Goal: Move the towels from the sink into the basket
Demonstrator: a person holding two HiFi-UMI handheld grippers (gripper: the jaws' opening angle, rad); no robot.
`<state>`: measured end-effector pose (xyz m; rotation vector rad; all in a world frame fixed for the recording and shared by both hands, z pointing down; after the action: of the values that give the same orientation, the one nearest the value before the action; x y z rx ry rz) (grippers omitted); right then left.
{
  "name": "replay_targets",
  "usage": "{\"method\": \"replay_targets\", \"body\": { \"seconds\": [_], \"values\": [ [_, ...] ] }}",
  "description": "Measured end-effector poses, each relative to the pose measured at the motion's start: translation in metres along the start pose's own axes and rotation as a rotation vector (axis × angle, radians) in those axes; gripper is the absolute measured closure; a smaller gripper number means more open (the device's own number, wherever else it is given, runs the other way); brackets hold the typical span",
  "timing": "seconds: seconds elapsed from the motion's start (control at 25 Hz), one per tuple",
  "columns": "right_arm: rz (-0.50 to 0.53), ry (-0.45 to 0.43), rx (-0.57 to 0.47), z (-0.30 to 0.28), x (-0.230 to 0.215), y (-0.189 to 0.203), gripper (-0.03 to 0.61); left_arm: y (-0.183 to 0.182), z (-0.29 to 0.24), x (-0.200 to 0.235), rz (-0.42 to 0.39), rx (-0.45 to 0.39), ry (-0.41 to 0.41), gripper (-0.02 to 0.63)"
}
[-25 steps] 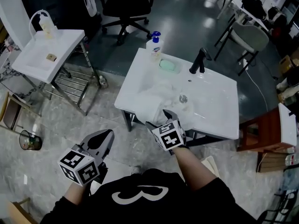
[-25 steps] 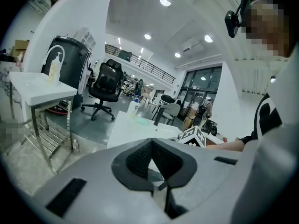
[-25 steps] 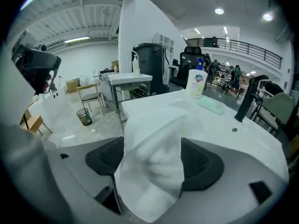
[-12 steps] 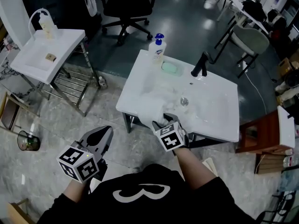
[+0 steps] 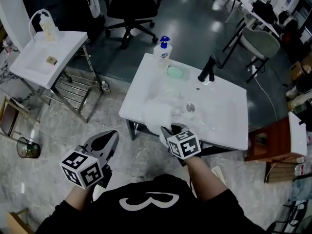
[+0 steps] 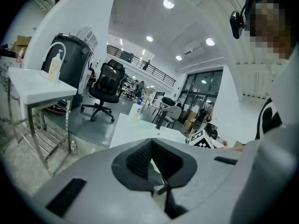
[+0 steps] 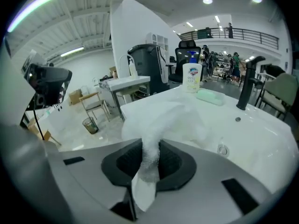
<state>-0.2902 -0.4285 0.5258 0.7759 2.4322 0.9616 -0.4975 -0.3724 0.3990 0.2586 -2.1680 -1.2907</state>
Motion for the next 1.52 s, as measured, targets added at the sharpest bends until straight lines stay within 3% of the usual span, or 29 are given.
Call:
{"method": "replay_targets", "body": {
  "seconds": [0.16,0.32,0.96,1.52],
  "values": [
    [-0.095,-0.022,-0.102,0.016,-0.006,-0.017,0.511,-0.005,-0.003,-0.004,-0.011,0.003,0.013,0.609],
    [-0.106,-0.02,-0.174,0.034,-0.01,-0.037,0.512,-0.01,-0.008,-0.006,-0.001,0.005,0.023,0.609],
    [0.031,0.068,-0.421,0.159,-0.014,-0.103,0.515,-0.028,-0.032,-0.063,-0.057,-0.035,0.124,0.609],
    [0.116,0.132,-0.567,0.306,-0.003,-0.103,0.515,-0.028,-0.028,-0.166,-0.088,-0.084,0.185,0.609]
  ]
}}
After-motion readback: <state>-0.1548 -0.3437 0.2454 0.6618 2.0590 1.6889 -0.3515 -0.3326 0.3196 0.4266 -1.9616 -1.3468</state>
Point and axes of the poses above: the fingertips, and each gripper's own axes: z backward along the fingers, x to its left, y out of its underside, the point moved 3 cm from there along z, backward along the fingers, and after that the axes turned 7 degrees about -y, right-handed, at the moved point
